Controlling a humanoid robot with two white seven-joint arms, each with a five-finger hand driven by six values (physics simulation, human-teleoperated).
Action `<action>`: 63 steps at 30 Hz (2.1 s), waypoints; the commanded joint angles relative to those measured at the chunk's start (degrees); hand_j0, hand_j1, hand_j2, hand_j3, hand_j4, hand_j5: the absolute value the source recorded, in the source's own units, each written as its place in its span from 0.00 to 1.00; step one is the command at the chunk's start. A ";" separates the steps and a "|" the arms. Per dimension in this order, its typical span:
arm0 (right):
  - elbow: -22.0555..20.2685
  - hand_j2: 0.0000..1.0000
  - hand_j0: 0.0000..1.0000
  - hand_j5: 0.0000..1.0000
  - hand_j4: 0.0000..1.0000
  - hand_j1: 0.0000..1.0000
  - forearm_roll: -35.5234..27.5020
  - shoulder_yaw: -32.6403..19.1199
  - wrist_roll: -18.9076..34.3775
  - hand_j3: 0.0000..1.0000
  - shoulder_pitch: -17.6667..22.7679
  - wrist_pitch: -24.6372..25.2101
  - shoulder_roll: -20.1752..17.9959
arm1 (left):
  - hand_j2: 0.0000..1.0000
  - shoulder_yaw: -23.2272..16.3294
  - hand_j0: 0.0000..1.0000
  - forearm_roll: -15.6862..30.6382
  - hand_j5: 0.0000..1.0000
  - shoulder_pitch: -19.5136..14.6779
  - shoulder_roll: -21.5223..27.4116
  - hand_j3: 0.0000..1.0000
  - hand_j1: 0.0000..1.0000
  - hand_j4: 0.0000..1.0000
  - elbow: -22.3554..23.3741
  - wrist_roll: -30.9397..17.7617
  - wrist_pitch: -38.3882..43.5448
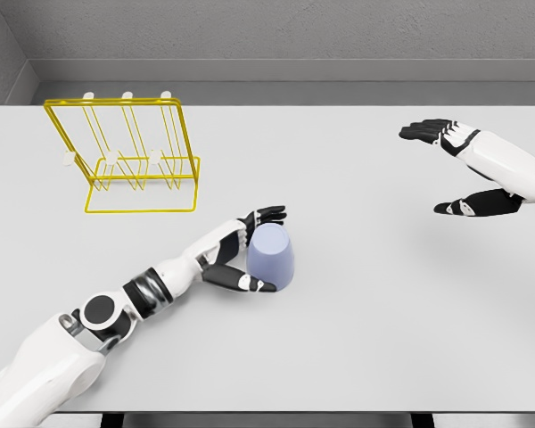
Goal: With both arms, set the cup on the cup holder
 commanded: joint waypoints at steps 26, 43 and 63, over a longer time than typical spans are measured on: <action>1.31 1.00 1.00 1.00 1.00 1.00 -0.39 -0.01 -0.03 1.00 -0.09 0.17 0.13 | 0.61 3.39 0.61 0.75 0.61 0.53 -1.43 0.61 0.61 0.61 -1.37 -0.01 1.96; 1.31 1.00 1.00 1.00 1.00 1.00 -0.48 -0.01 -0.03 1.00 -0.09 0.17 0.13 | 0.62 7.78 0.62 4.26 0.62 2.81 6.92 0.62 0.62 0.62 -13.24 -0.09 2.05; 1.31 1.00 1.00 1.00 1.00 1.00 -0.48 -0.01 -0.03 1.00 -0.09 0.17 0.13 | 0.62 14.81 0.62 9.71 0.62 2.11 16.06 0.62 0.62 0.62 -15.78 -0.01 2.04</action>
